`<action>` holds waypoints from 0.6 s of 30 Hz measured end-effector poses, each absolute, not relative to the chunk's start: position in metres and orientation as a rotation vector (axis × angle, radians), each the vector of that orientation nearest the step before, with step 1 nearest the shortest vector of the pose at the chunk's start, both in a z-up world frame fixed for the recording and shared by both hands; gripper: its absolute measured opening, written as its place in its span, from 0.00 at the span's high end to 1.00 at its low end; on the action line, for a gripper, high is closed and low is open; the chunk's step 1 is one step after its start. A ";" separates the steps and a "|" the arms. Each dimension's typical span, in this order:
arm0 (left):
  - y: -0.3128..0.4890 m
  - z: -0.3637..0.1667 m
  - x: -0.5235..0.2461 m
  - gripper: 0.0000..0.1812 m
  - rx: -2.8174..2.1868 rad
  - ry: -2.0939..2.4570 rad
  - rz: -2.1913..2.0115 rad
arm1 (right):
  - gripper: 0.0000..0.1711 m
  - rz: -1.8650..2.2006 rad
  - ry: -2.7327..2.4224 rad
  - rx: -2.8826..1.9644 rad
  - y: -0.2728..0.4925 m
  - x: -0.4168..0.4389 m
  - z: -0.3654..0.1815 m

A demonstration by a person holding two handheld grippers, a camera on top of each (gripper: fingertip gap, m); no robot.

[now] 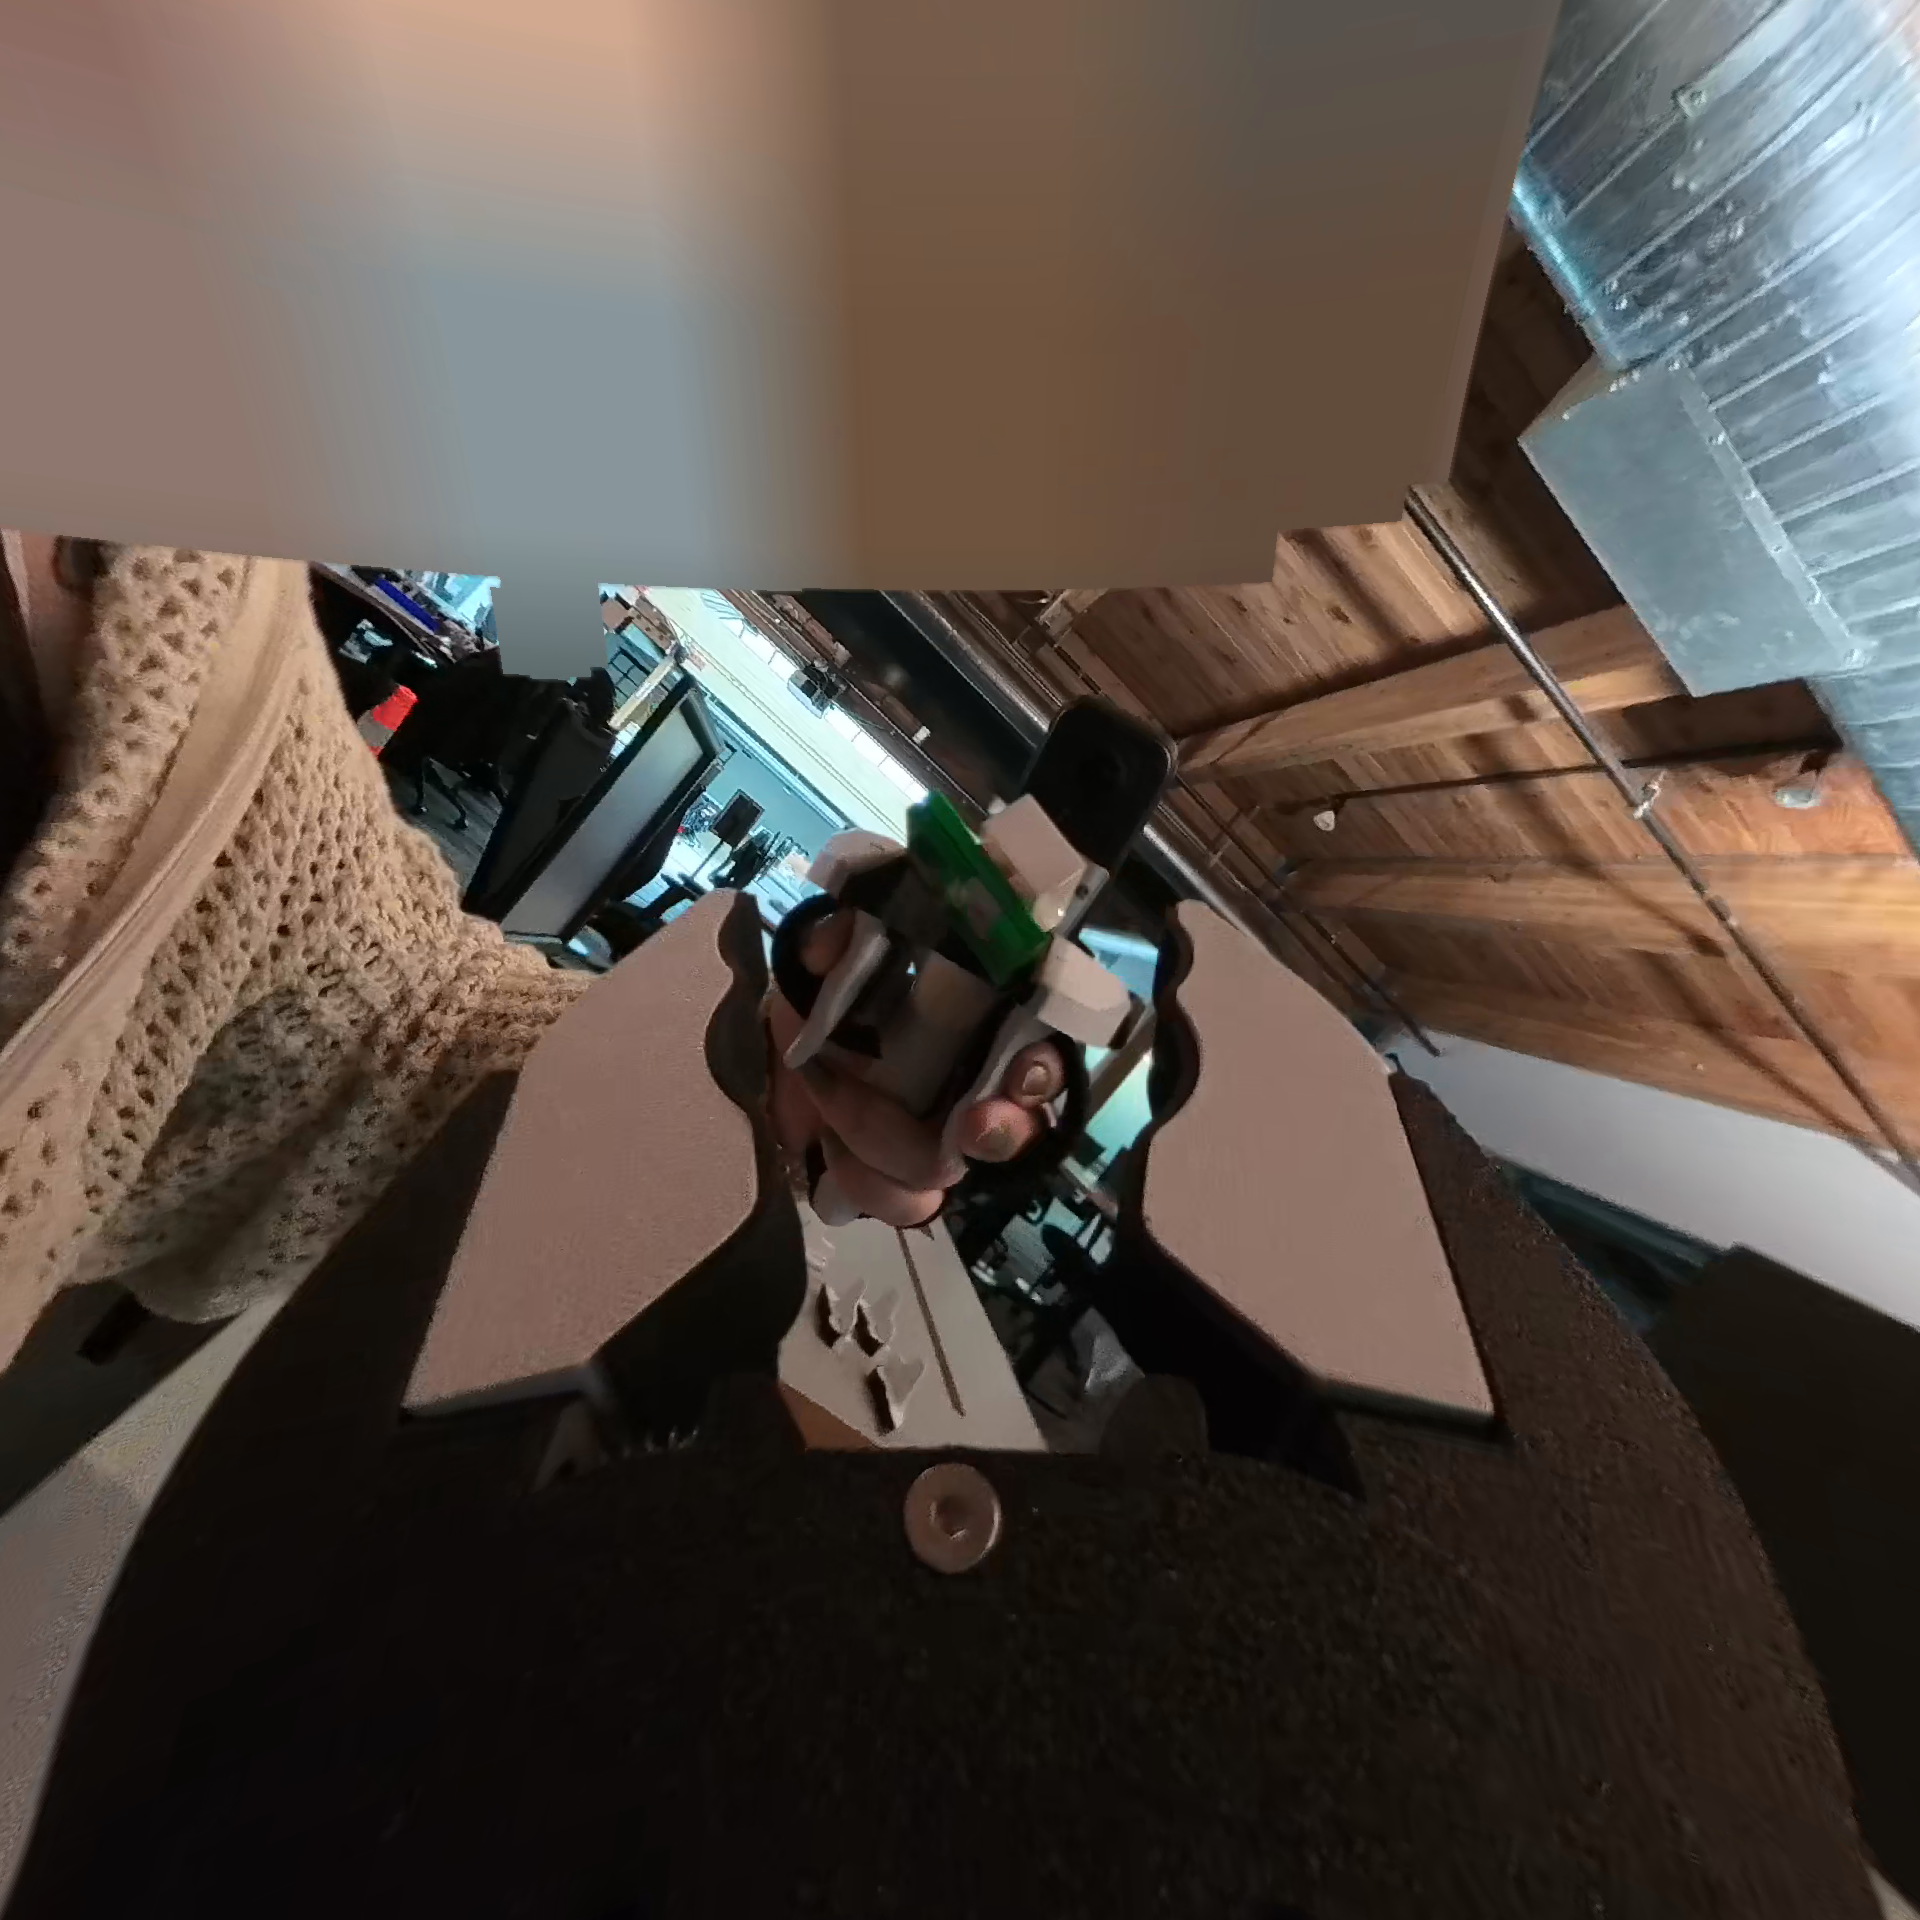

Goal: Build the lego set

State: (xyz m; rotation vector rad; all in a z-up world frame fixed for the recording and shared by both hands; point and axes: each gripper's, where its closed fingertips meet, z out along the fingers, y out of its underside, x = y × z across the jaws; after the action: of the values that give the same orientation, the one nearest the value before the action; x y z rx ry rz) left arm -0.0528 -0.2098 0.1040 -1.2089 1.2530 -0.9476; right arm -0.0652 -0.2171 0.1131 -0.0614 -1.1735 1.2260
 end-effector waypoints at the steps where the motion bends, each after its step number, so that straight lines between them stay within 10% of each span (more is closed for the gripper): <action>1: -0.212 0.102 -0.053 0.80 -1.212 1.266 -0.965 | 0.59 1.220 -1.173 -0.038 -0.217 -0.063 0.112; 18: -0.236 0.076 -0.046 0.81 -1.102 1.343 -1.494 | 0.73 1.110 -1.244 0.100 -0.247 -0.069 0.093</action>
State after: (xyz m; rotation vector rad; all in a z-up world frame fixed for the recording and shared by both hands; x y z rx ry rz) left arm -0.0464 -0.2359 0.0760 -1.1016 1.3428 -1.4938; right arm -0.0694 -0.2468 0.0932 0.1001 -1.2437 1.1104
